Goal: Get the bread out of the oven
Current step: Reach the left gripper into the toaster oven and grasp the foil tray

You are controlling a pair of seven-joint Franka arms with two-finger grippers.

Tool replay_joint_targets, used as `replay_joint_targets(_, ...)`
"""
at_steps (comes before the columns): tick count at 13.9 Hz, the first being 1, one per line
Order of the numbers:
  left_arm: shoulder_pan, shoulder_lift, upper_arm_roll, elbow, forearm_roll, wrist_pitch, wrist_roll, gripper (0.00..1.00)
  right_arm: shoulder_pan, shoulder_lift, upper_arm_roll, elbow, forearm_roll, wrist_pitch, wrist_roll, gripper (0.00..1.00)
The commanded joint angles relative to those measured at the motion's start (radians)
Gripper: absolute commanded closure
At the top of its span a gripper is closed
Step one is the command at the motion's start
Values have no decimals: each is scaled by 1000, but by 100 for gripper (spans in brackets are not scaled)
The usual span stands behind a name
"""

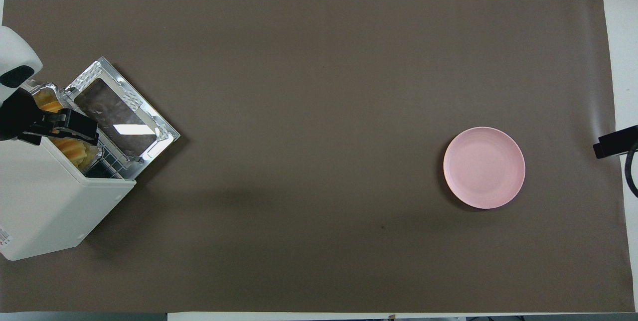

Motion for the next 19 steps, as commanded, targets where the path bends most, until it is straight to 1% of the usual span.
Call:
replay_joint_targets(1,-3,-15,6,-25,-12,29,-4,0,-11,-3,7,9,2,-19,-15,0)
replay_joint_targets(6,-7,-22,9,-48,-7,41,-25,0,-11,-3,7,9,2,-19,-15,0)
replay_joint_targets(7,-3,-20,9,-48,-6,70,-85,0,-11,-3,7,9,2,-19,-15,0)
replay_joint_targets(9,-3,-8,9,-57,-4,164,-272,0,-11,-3,7,9,2,-19,-15,0)
replay_joint_targets(11,2,29,9,-59,0,240,-402,0,-11,-3,6,9,2,-19,-15,0)
replay_joint_targets(12,5,58,10,-59,11,256,-458,0,-11,-3,7,9,2,-19,-15,0)
replay_joint_targets(14,-3,128,9,-62,116,297,-592,0,-11,-3,7,9,2,-19,-15,0)
replay_joint_targets(15,5,144,9,-80,140,325,-631,0,-11,-3,7,9,2,-21,-15,0)
replay_joint_targets(16,14,146,10,-120,155,366,-638,0,-11,-3,7,9,2,-20,-15,0)
replay_joint_targets(18,52,133,10,-210,192,441,-642,0,-11,-3,7,9,2,-21,-15,0)
replay_joint_targets(19,54,133,10,-236,195,449,-668,0,-11,-3,6,9,2,-20,-15,0)
